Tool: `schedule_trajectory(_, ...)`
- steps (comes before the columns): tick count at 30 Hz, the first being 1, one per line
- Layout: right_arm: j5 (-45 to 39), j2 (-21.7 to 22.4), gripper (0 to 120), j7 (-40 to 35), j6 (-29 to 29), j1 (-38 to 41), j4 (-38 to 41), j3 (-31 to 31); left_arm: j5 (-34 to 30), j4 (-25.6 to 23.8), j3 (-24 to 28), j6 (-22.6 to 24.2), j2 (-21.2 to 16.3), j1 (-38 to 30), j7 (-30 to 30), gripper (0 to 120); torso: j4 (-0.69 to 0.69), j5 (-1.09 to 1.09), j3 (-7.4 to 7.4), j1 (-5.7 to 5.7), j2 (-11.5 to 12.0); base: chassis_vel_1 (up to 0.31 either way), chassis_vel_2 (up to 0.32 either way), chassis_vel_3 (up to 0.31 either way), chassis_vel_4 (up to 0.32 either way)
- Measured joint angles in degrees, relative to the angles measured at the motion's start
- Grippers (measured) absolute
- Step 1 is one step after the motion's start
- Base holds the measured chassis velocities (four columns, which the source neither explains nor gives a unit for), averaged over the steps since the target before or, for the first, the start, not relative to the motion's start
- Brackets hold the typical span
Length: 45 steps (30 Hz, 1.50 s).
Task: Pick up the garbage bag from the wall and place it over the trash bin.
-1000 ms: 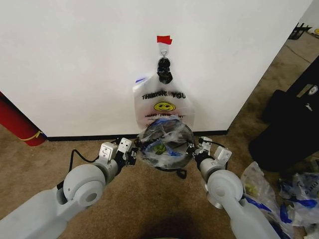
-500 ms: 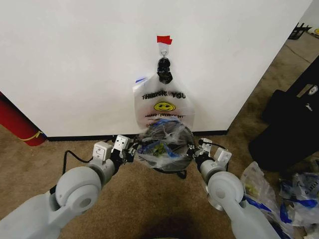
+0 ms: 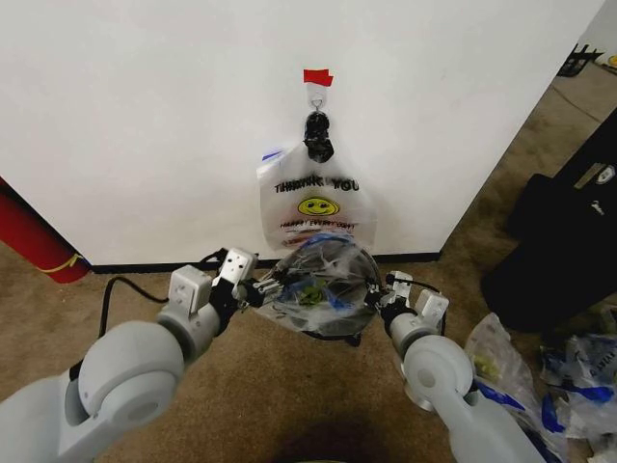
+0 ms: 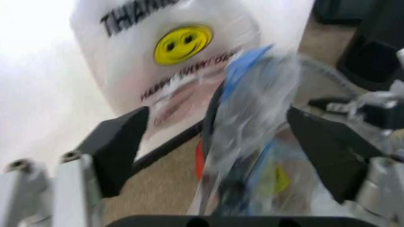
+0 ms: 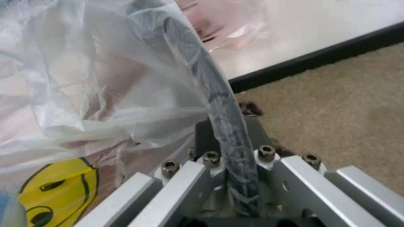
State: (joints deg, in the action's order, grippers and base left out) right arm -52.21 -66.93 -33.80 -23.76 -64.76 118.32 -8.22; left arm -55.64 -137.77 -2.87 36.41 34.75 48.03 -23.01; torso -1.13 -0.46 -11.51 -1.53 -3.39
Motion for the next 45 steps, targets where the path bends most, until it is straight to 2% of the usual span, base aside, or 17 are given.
schedule_trajectory(2,0.15,0.12,0,0.41,-0.12,0.58,-0.1,0.96,0.54,0.67,0.85,-0.61,-0.39,-1.34,2.47,98,0.07,0.03,0.0,0.0,0.0,0.0,0.0,0.0,0.0)
schedule_trajectory(5,0.33,0.49,0,0.75,-0.32,0.9,-0.14,1.66,2.93,3.34,3.43,-1.27,-0.46,-4.09,5.54,100,0.0,-0.01,0.0,0.0,0.0,0.0,0.0,0.0,0.0)
schedule_trajectory(11,0.33,0.9,0,1.79,-0.9,1.32,-0.36,2.21,4.57,6.47,4.27,-0.95,0.16,-4.33,6.21,100,0.04,-0.02,0.0,0.0,0.0,0.0,0.0,0.0,0.0)
schedule_trajectory(18,0.51,0.83,0,1.9,-1.21,0.98,-0.1,2.25,5.89,9.07,6.28,-1.7,2.32,-5.46,6.36,98,0.01,0.0,0.0,0.0,0.0,0.0,0.0,0.0,0.0)
schedule_trajectory(22,0.73,0.58,0,1.75,-1.59,0.91,-0.07,2.51,6.24,9.93,7.37,-2.7,3.46,-6.21,6.66,91,0.03,0.01,0.0,0.0,0.0,0.0,0.0,0.0,0.0)
schedule_trajectory(33,0.72,0.66,0,1.55,-1.72,1.0,-0.02,2.71,7.52,12.96,9.99,-4.53,4.9,-8.21,8.36,53,0.03,0.01,0.0,0.0,0.0,0.0,0.0,0.0,0.0)
schedule_trajectory(38,0.69,0.57,0,1.34,-1.76,0.91,0.0,2.74,7.73,14.82,11.41,-4.64,6.54,-9.51,7.28,33,0.02,0.0,0.0,0.0,0.0,0.0,0.0,0.0,0.0)
schedule_trajectory(39,0.69,0.57,0,1.34,-1.76,0.91,0.0,2.74,7.73,14.82,11.41,-4.64,6.54,-9.51,7.28,33,0.02,0.0,0.0,0.0,0.0,0.0,0.0,0.0,0.0)
schedule_trajectory(44,0.6,0.86,0,1.22,-1.78,0.87,0.02,2.74,7.59,14.98,11.82,-5.37,6.78,-9.83,6.38,11,0.02,0.0,0.0,0.0,0.0,0.0,0.0,0.0,0.0)
schedule_trajectory(45,0.58,0.89,0,1.2,-1.78,0.88,0.02,2.74,7.57,14.97,11.86,-5.4,6.76,-9.83,6.36,10,0.02,0.0,0.0,0.0,0.0,0.0,0.0,0.0,0.0)
